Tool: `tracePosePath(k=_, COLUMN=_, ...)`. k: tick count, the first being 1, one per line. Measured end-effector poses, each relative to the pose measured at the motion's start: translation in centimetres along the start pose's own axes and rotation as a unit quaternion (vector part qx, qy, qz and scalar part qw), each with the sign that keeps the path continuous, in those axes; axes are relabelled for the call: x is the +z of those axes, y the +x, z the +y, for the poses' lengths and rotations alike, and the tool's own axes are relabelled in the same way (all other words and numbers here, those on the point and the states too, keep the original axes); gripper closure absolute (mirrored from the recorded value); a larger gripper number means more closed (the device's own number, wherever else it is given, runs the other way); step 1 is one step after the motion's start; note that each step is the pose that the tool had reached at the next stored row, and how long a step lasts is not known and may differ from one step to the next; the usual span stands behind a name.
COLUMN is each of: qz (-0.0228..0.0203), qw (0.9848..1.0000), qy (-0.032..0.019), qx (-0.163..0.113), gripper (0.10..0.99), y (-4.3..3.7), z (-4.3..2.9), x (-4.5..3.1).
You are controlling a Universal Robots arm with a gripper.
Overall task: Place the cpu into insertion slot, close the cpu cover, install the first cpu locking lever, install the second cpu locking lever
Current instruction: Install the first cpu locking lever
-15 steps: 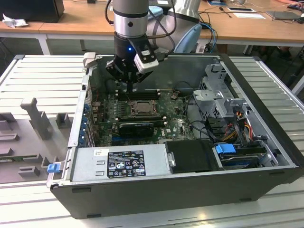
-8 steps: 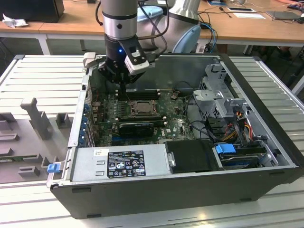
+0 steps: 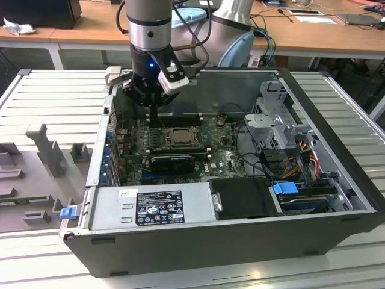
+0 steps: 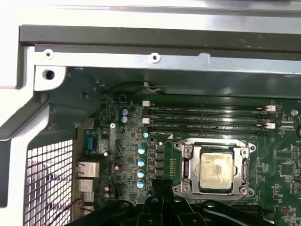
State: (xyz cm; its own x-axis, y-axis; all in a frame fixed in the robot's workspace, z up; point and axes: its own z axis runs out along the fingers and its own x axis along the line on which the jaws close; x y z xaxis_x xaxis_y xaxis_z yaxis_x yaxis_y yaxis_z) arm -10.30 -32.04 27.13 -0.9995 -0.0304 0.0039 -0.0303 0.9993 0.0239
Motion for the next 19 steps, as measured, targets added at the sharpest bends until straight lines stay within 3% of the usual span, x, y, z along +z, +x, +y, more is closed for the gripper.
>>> tracePosePath(k=8, qz=0.0000, qw=1.0000, qy=-0.0002, qx=-0.001, gripper=0.980, y=0.51, z=0.43, x=0.79)
tracePosePath(k=19, qz=0.0001, qw=0.9999, qy=-0.0031, qx=-0.010, gripper=0.980, y=0.96, z=3.03, x=1.44)
